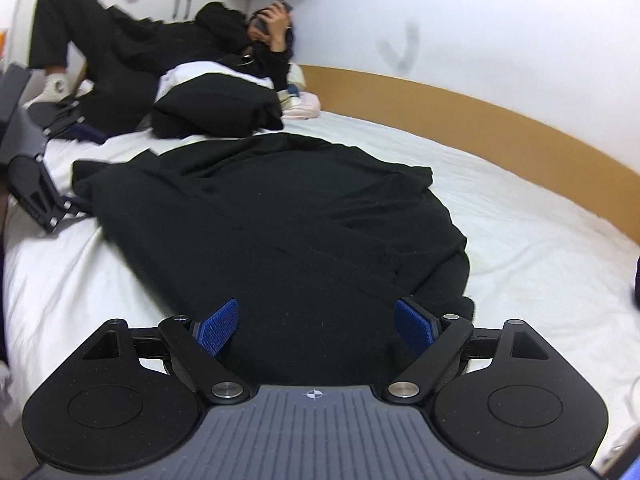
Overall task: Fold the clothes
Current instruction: 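Close the left gripper on the fleece fold while the right gripper closes on the fleece edge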
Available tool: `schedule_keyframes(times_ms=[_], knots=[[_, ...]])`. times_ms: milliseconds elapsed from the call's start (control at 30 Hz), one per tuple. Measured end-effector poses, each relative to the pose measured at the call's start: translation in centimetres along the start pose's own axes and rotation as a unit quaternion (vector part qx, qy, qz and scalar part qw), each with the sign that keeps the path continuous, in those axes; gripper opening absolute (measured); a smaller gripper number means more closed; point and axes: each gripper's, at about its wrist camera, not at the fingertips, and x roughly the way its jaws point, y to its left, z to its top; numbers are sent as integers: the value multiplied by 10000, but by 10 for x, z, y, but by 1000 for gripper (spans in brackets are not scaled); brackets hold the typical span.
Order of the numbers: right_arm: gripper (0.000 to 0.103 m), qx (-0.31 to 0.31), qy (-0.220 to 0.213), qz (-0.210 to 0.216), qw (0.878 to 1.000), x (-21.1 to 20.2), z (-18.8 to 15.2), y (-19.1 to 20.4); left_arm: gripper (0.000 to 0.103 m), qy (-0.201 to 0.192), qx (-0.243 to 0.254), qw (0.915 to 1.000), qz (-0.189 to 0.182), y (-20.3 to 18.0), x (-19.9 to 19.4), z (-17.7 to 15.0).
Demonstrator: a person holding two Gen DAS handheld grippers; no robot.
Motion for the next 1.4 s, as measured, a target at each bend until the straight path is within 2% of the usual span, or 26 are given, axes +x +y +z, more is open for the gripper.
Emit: schedule_keyframes(times_ms=[67,167,233,267,333,433,533,600,700,767,933,1167,1267,1333,1367,1400], knots=[[87,-66,72,191,9998,-10,-2,0,102,-10,118,9997,-190,3,-1,-1],[86,-274,210,352,9988,-17,-8,2,103,-133,437,9988,-151,3,3,-4],[85,-349,408,242,9983,-13,-12,3,103,-75,279,9995,-106,11,12,-3],[81,-389,519,128,9978,-9,-14,3,103,-57,135,9998,-149,13,13,-3],[79,-456,575,-66,9973,-6,-16,5,103,-26,-132,9997,-223,17,16,-1],[78,-723,453,-428,9954,-6,-18,8,101,-109,63,9999,-97,6,15,-3],[79,-1246,296,-706,9893,-1,-20,19,88,-100,187,9997,-82,-2,14,3],[78,-1574,224,-798,9841,5,-18,30,79,-163,436,9989,-74,-11,14,7],[72,-1995,206,-870,9758,11,-17,41,78,-342,843,9958,36,-22,14,8],[66,-1984,305,-767,9766,8,-16,37,78,-376,782,9962,85,-20,15,5],[66,-1601,331,-710,9840,3,-19,24,78,-455,578,9970,221,-22,19,-1],[67,-1971,143,-913,9760,10,-23,37,78,-274,-430,9985,-174,-2,31,5],[66,-2013,127,-956,9748,15,-22,37,77,-432,-498,9978,-108,-5,29,-2],[66,-2020,129,-965,9745,17,-22,37,73,-484,-506,9975,-120,-7,27,-4],[66,-2019,133,-951,9747,17,-22,37,68,-527,-397,9977,-133,-9,25,-3],[60,-2021,140,-923,9749,17,-22,37,59,-583,-207,9980,-148,-12,24,-3]])
